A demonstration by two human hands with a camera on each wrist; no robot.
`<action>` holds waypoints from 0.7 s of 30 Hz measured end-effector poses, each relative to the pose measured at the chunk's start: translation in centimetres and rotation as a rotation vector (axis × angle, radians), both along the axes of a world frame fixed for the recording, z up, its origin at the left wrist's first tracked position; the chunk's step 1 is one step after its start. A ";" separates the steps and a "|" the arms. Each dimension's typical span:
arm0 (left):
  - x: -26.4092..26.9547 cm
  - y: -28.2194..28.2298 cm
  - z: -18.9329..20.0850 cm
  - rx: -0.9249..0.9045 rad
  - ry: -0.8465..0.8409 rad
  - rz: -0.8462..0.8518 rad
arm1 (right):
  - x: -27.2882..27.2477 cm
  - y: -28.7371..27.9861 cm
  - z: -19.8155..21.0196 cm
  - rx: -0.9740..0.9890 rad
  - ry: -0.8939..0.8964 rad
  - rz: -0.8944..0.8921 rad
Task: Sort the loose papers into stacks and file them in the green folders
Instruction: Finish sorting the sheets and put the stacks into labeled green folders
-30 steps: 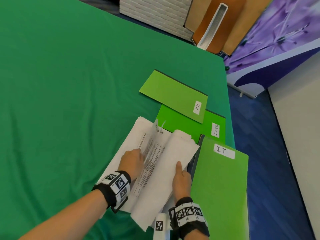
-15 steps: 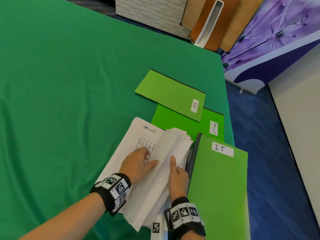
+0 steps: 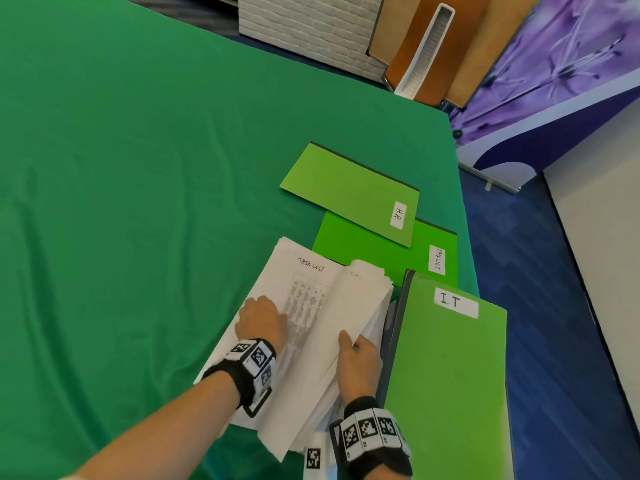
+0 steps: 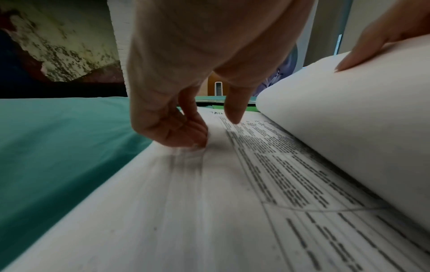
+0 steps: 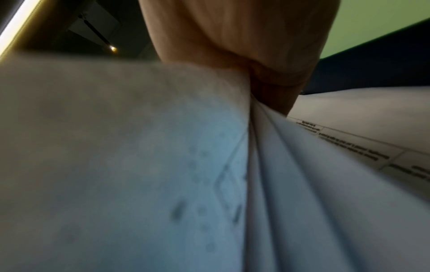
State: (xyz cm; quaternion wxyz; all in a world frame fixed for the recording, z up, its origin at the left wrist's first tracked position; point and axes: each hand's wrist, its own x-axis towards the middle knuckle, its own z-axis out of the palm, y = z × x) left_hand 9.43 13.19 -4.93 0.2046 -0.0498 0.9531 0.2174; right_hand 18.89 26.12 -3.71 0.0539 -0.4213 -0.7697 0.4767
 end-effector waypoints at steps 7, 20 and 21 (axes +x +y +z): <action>0.3 0.3 1.3 0.025 0.201 -0.154 | -0.3 -0.5 -0.1 -0.023 0.050 0.062; 1.1 1.0 3.1 -0.062 0.456 -0.357 | -0.1 -0.7 -0.4 -0.014 0.047 0.018; 1.3 1.2 3.2 -0.062 0.450 -0.373 | -0.1 -0.7 -0.4 -0.014 0.048 0.016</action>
